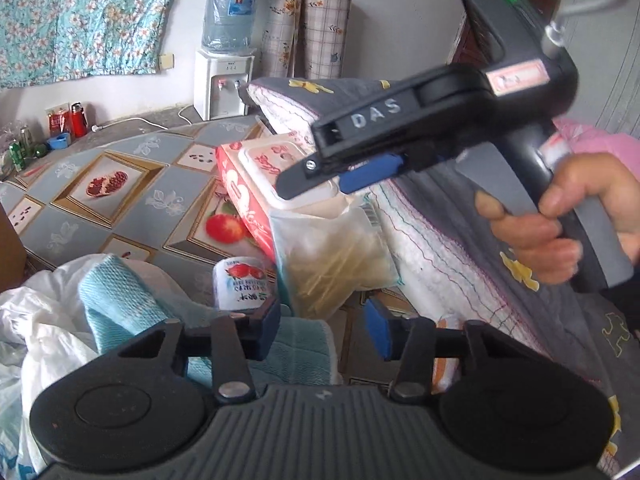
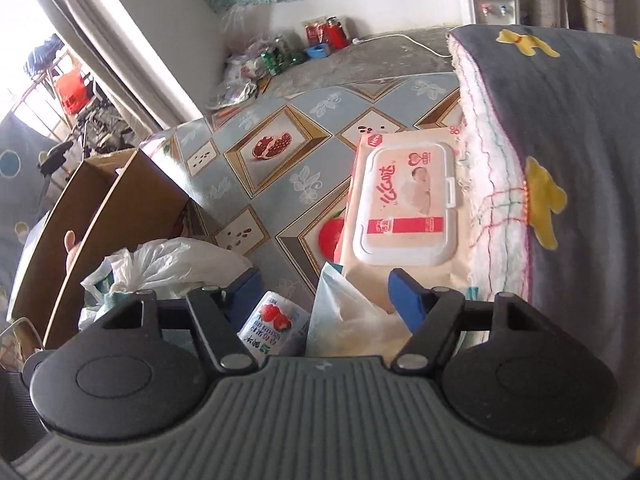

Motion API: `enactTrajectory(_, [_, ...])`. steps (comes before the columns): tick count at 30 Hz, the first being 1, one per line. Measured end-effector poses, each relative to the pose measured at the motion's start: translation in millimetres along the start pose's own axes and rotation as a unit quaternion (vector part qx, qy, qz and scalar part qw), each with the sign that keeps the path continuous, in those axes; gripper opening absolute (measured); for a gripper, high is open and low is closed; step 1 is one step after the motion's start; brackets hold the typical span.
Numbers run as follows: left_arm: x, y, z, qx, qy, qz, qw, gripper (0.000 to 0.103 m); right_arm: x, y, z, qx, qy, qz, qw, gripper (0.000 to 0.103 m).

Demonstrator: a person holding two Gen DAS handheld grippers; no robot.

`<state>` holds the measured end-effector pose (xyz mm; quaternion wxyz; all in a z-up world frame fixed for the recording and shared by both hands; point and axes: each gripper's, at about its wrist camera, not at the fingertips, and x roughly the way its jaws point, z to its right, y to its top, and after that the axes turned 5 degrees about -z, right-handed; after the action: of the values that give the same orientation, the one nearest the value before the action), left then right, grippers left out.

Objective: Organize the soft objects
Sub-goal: 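Move the right tool back to the bed toward the clear plastic bag, then grasp the clear plastic bag of cotton swabs with the right tool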

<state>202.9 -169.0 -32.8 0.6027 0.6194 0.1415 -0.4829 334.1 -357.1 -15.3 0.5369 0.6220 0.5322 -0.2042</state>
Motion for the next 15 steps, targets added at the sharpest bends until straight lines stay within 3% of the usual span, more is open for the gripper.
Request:
enactTrajectory(7, [19.2, 0.9, 7.8, -0.001, -0.018, -0.021, 0.9996, 0.041, 36.5, 6.9, 16.8, -0.014, -0.017, -0.046, 0.999, 0.058])
enactTrajectory(15, [34.5, -0.8, 16.1, 0.007, -0.024, -0.038, 0.999, 0.041, 6.9, -23.1, 12.9, -0.025, -0.008, -0.074, 0.997, 0.058])
